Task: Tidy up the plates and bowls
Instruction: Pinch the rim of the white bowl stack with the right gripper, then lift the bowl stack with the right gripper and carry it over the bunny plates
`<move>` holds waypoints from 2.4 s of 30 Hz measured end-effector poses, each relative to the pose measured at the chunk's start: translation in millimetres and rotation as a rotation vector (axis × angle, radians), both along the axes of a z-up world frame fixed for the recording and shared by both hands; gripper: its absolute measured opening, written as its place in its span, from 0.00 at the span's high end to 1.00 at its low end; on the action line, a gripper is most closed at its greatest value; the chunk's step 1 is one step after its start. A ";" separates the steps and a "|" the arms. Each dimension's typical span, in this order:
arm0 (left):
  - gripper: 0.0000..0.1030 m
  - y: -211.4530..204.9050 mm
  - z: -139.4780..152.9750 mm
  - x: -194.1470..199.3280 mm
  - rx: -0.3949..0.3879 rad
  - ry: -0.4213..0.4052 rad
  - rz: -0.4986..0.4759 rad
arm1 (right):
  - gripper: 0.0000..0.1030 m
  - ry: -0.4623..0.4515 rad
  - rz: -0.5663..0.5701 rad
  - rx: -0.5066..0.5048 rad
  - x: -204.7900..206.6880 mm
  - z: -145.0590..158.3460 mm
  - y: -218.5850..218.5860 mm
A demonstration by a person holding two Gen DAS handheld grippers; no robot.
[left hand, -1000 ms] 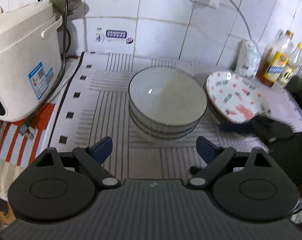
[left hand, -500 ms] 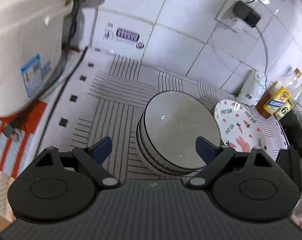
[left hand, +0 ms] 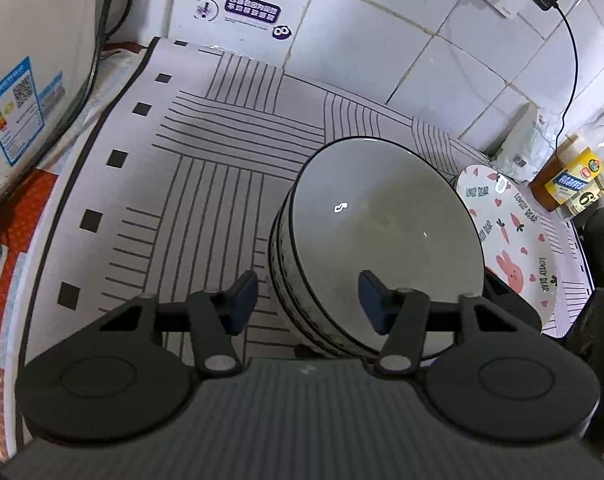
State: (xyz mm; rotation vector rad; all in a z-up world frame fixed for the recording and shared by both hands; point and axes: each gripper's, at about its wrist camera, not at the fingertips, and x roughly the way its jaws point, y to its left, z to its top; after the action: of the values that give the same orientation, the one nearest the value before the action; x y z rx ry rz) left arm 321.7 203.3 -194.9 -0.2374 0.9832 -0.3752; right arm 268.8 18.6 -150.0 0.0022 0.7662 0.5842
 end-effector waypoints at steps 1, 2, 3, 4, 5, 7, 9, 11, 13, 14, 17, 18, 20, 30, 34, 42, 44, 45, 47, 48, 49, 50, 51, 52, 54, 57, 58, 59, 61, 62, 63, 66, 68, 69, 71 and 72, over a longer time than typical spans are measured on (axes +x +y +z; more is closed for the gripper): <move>0.54 -0.9 -1.6 0.9 0.004 0.001 -0.001 | 0.06 -0.005 0.000 -0.005 -0.2 -0.7 0.7; 0.54 -1.0 -2.6 1.6 -0.001 -0.001 -0.003 | 0.05 -0.011 0.001 -0.012 0.0 -1.5 1.8; 0.54 -0.7 -3.3 2.0 -0.007 -0.004 0.002 | 0.05 -0.017 0.002 -0.017 0.4 -2.1 3.1; 0.54 0.1 -3.8 2.9 -0.013 -0.004 0.007 | 0.04 -0.022 0.003 -0.021 -0.1 -2.7 4.0; 0.54 0.6 -4.3 3.6 -0.019 -0.003 0.010 | 0.04 -0.027 0.004 -0.025 1.1 -3.5 4.9; 0.54 2.8 -6.3 4.9 -0.039 -0.001 0.017 | 0.02 -0.037 0.007 -0.029 2.2 -5.1 6.4; 0.54 4.2 -7.6 5.7 -0.053 0.000 0.021 | 0.00 -0.046 0.010 -0.032 4.7 -6.7 8.7; 0.54 4.9 -7.9 5.9 -0.062 0.006 0.030 | 0.00 -0.043 0.009 -0.032 5.9 -7.3 9.7; 0.54 4.1 -7.4 5.5 -0.061 0.016 0.038 | 0.00 -0.042 0.010 -0.030 7.1 -7.1 9.3; 0.54 2.6 -6.5 4.5 -0.051 0.012 0.035 | 0.00 -0.042 0.011 -0.032 6.3 -7.0 9.0; 0.54 -0.5 -4.0 2.6 -0.028 0.015 0.029 | 0.00 -0.043 0.008 -0.039 7.1 -6.5 10.6; 0.54 -0.6 -3.2 2.0 -0.024 0.020 0.027 | 0.00 -0.042 0.007 -0.038 6.3 -6.1 10.8; 0.54 -1.3 -1.6 -1.4 -0.015 0.018 0.018 | 0.01 -0.040 0.006 -0.033 1.3 -4.8 9.9; 0.54 -14.0 33.8 -37.9 0.049 -0.044 0.010 | 0.01 -0.056 0.006 -0.005 -23.4 18.0 -3.9; 0.54 -25.5 55.3 -51.7 0.078 -0.079 -0.026 | 0.01 -0.069 -0.011 0.014 -33.4 36.7 -15.7; 0.53 -52.2 90.9 -79.5 0.118 -0.136 -0.116 | 0.01 -0.093 -0.085 0.043 -60.7 69.5 -44.2; 0.53 -58.1 98.4 -85.8 0.112 -0.142 -0.134 | 0.01 -0.105 -0.097 0.041 -67.2 76.4 -51.2; 0.53 -61.2 101.3 -88.4 0.109 -0.145 -0.142 | 0.01 -0.112 -0.103 0.038 -69.2 79.8 -55.1; 0.53 -67.9 106.9 -94.3 0.104 -0.149 -0.157 | 0.01 -0.128 -0.115 0.032 -76.2 86.2 -62.5; 0.53 -72.5 110.1 -97.6 0.104 -0.153 -0.167 | 0.01 -0.134 -0.121 0.029 -76.9 90.1 -64.5; 0.53 -75.8 112.4 -100.3 0.104 -0.157 -0.175 | 0.01 -0.139 -0.127 0.026 -80.2 93.3 -70.4; 0.53 -80.6 114.9 -103.2 0.105 -0.162 -0.186 | 0.01 -0.143 -0.134 0.023 -83.6 96.3 -75.1; 0.53 -84.7 116.8 -105.5 0.104 -0.164 -0.192 | 0.01 -0.147 -0.141 0.018 -87.5 99.2 -78.4; 0.53 -88.6 118.4 -107.1 0.103 -0.166 -0.199 | 0.01 -0.149 -0.148 0.012 -89.7 101.2 -81.5; 0.53 -96.8 121.4 -109.0 0.099 -0.166 -0.213 | 0.01 -0.155 -0.161 0.004 -93.6 103.1 -86.2; 0.53 -109.2 124.0 -108.9 0.096 -0.166 -0.231 | 0.01 -0.163 -0.183 0.006 -98.4 104.7 -98.4; 0.53 -113.3 123.7 -108.2 0.097 -0.166 -0.236 | 0.01 -0.167 -0.189 0.004 -102.6 105.1 -102.0; 0.53 -117.6 123.3 -106.6 0.099 -0.165 -0.242 | 0.01 -0.170 -0.196 0.001 -103.4 104.9 -106.2; 0.53 -126.7 122.1 -104.6 0.103 -0.164 -0.255 | 0.01 -0.173 -0.208 -0.002 -106.6 106.3 -116.4; 0.53 -131.3 120.9 -102.8 0.104 -0.161 -0.260 | 0.01 -0.175 -0.214 -0.002 -109.0 106.5 -118.6; 0.53 -135.9 119.4 -100.3 0.105 -0.158 -0.266 | 0.01 -0.174 -0.220 -0.004 -108.2 105.1 -121.0; 0.53 -149.5 114.4 -92.5 0.112 -0.158 -0.283 | 0.01 -0.180 -0.242 -0.008 -108.0 99.8 -131.1; 0.53 -159.6 110.4 -87.0 0.123 -0.162 -0.291 | 0.01 -0.187 -0.261 -0.009 -104.2 92.3 -135.8; 0.53 -165.4 107.8 -83.3 0.127 -0.162 -0.295 | 0.01 -0.187 -0.270 -0.008 -105.0 85.7 -140.8; 0.53 -173.5 103.0 -76.0 0.131 -0.156 -0.302 | 0.01 -0.185 -0.286 -0.006 -95.9 78.2 -147.9; 0.53 -177.2 99.9 -71.4 0.131 -0.150 -0.306 | 0.00 -0.182 -0.293 -0.006 -90.0 75.6 -150.9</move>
State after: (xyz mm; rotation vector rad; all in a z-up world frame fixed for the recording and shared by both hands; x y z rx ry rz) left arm 250.3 26.1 -95.1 0.0615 0.8924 -0.5971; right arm 178.7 -132.2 -74.4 0.0542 0.5770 0.2984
